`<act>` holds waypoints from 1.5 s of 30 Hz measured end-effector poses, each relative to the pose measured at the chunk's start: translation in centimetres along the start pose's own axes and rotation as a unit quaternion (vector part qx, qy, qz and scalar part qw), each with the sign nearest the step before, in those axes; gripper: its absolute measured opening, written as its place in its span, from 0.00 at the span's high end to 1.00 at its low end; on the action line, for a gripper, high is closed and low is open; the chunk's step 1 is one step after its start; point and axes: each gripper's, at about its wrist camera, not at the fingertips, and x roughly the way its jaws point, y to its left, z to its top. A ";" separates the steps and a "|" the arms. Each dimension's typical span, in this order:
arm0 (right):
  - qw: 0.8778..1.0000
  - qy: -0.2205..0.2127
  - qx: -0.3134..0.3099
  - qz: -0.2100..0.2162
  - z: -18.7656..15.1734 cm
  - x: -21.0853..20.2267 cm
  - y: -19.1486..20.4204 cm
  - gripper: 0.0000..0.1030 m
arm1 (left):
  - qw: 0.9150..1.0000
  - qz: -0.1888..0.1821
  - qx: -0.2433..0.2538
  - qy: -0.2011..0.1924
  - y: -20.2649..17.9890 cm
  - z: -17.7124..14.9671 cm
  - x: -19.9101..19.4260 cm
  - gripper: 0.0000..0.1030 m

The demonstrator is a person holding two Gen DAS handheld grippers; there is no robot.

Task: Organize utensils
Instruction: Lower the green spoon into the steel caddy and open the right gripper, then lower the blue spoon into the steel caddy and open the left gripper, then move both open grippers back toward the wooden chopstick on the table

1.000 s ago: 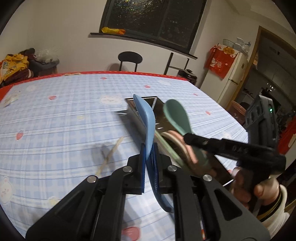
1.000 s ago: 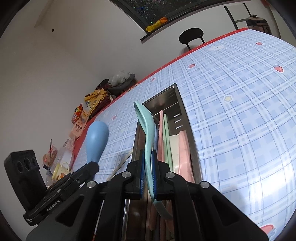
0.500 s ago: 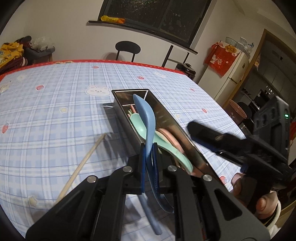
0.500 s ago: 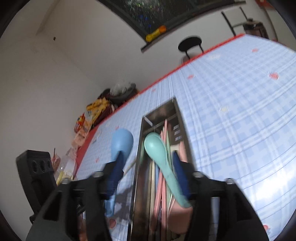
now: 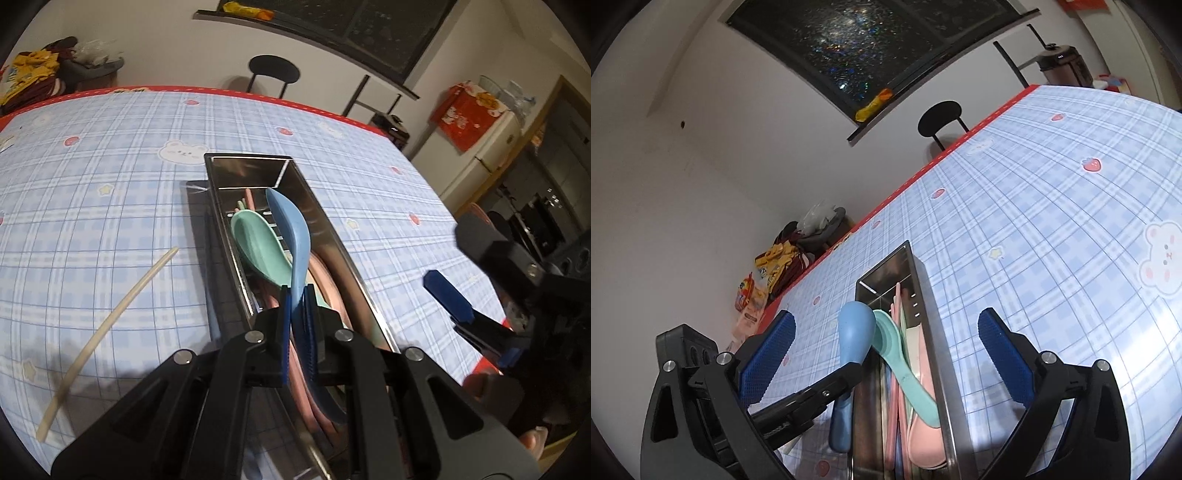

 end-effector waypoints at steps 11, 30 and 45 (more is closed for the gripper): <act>1.000 -0.002 0.018 0.003 0.1 -0.5 -0.6 0.06 | 0.999 0.013 -0.003 -0.041 -0.4 0.8 -0.7 0.59; 0.991 -0.029 -0.133 0.007 -2.4 0.0 4.8 0.06 | 0.975 0.078 0.124 -0.168 8.9 -0.8 -12.2 0.06; 0.976 -0.041 -0.204 -0.070 -5.7 0.7 7.4 0.06 | 0.982 0.034 0.110 -0.151 15.6 -2.0 -11.9 0.06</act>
